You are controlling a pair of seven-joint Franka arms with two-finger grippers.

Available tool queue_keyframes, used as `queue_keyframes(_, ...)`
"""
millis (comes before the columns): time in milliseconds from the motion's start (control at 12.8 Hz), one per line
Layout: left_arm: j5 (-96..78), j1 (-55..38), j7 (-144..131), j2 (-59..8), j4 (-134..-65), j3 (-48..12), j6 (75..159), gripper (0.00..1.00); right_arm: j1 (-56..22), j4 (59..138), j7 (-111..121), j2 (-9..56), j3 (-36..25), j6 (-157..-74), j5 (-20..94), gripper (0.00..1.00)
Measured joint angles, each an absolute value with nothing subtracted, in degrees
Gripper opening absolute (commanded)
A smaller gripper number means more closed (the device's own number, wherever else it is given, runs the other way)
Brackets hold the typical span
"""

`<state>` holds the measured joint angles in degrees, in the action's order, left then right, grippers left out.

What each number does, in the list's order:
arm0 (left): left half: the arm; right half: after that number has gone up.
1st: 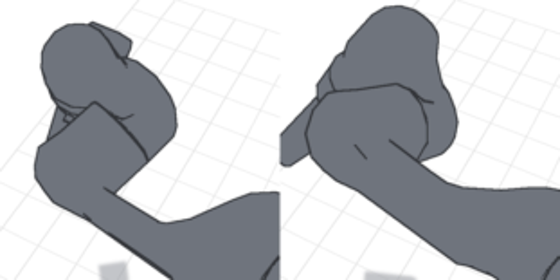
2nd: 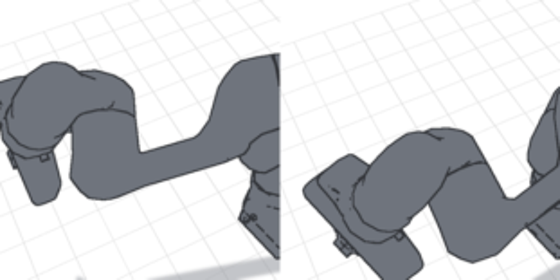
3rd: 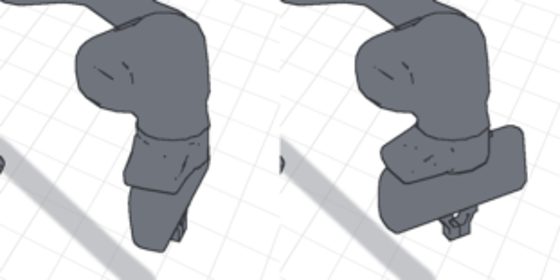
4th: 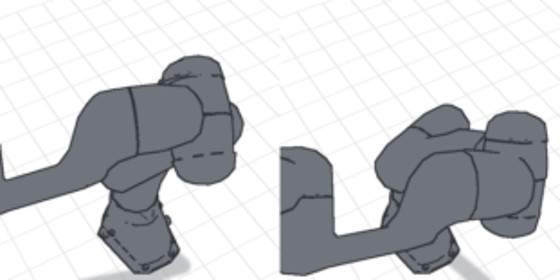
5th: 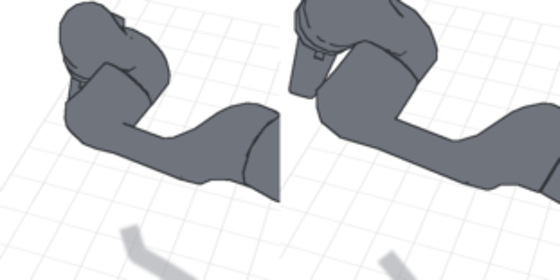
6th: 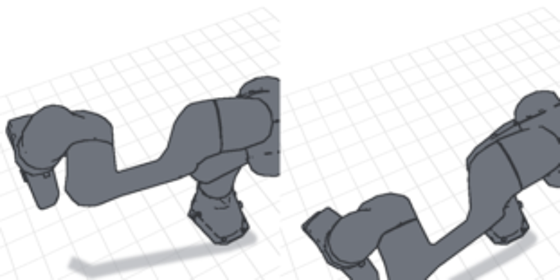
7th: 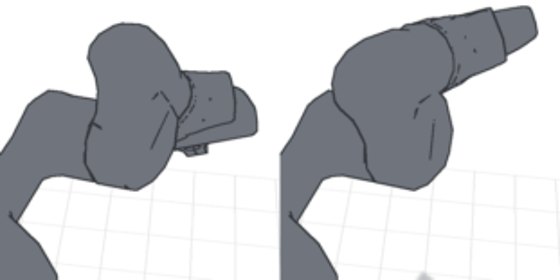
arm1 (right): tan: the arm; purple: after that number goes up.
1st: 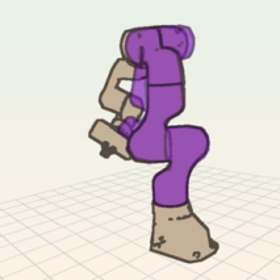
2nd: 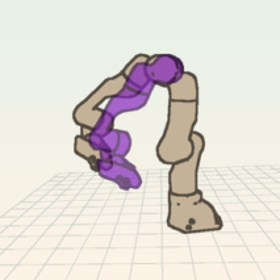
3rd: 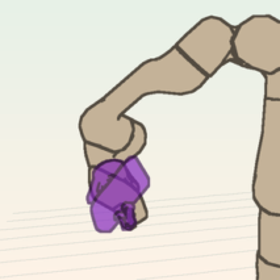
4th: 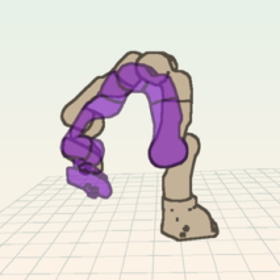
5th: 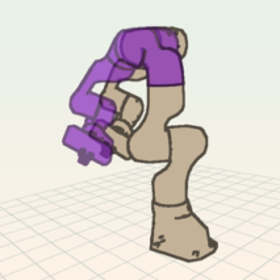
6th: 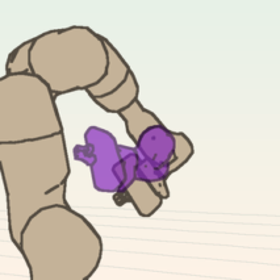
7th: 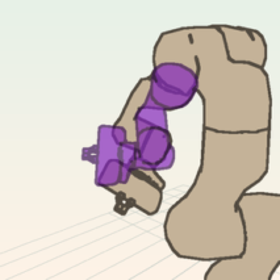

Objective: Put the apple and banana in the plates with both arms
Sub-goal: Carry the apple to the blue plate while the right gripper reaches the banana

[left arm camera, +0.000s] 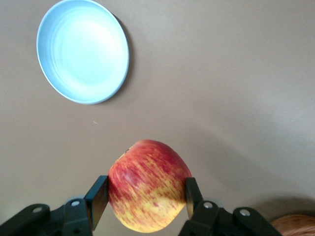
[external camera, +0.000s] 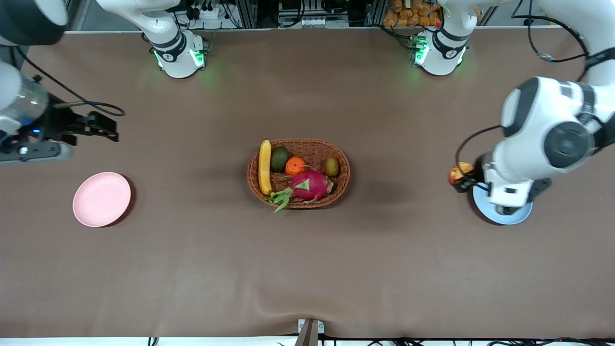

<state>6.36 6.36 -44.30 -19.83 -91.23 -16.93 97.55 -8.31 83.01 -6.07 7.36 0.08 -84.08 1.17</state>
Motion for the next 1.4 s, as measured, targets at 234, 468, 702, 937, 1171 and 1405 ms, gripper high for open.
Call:
queue_keyframes(234, 5.8, 14.9, -27.2, -22.9, -92.3, -16.9, 98.0, 0.0, -11.0, 83.0, -14.8, 9.8, 3.8, -85.9, 1.2, 1.0)
queue_keyframes(468, 2.9, 22.6, -12.7, -27.8, -92.8, -16.9, 101.0, 0.0, -16.2, 82.9, -24.4, 14.5, 5.8, -90.1, 1.2, 1.0)
queue_keyframes(702, 2.5, 25.9, -5.4, -32.3, -93.2, -17.0, 104.0, 0.0, -21.0, 82.7, -27.7, 19.9, 5.9, -95.7, 0.9, 1.0)
queue_keyframes(937, 2.5, 26.8, -3.6, -35.0, -93.2, -17.1, 104.7, 0.0, -24.1, 82.7, -31.5, 24.9, 5.9, -99.8, -0.1, 1.0)
queue_keyframes(1171, 2.5, 28.9, 0.4, -36.9, -93.2, -17.1, 105.6, 0.29, -26.4, 82.7, -32.3, 30.0, 5.9, -100.5, -1.7, 1.0)
queue_keyframes(1405, 1.8, 29.7, 1.8, -37.6, -93.1, -17.1, 106.7, 1.0, -27.2, 82.8, -33.2, 33.8, 5.8, -100.5, -2.3, 0.91)
